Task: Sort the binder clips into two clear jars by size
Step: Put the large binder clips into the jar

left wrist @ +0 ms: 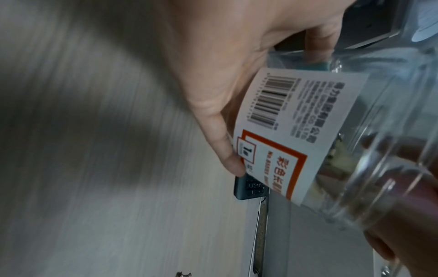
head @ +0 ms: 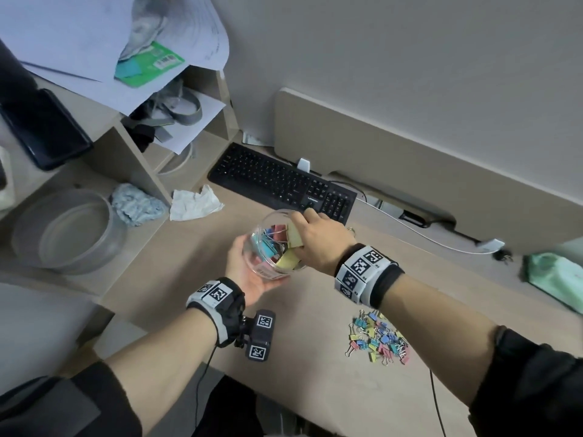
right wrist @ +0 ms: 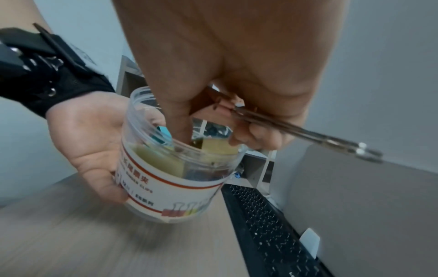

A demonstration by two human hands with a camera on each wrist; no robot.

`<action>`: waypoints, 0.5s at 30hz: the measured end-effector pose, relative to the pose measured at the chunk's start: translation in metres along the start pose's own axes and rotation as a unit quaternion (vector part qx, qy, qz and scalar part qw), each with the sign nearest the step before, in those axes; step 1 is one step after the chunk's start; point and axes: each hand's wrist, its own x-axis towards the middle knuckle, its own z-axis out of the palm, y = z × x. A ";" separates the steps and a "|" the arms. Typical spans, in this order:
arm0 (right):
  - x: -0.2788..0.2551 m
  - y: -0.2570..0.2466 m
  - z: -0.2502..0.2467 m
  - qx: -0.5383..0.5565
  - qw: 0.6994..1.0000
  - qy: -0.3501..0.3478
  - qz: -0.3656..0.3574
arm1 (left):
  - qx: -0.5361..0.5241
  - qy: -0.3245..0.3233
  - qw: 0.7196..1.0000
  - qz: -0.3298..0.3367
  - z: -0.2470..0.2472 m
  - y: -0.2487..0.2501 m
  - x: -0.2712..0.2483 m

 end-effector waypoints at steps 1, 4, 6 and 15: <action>-0.004 0.001 -0.004 0.008 1.000 0.003 0.001 | -0.002 -0.003 1.000 0.000 0.001 0.000 -0.001; -0.010 0.002 -0.016 0.140 0.989 0.007 0.036 | -0.005 -0.005 1.000 0.002 -0.002 0.000 -0.002; -0.010 0.002 -0.026 0.261 0.963 0.001 0.066 | -0.003 -0.005 1.000 0.003 -0.003 -0.001 -0.003; -0.005 -0.017 -0.035 0.266 0.964 -0.001 0.008 | -0.012 -0.016 1.000 -0.001 -0.001 -0.004 -0.009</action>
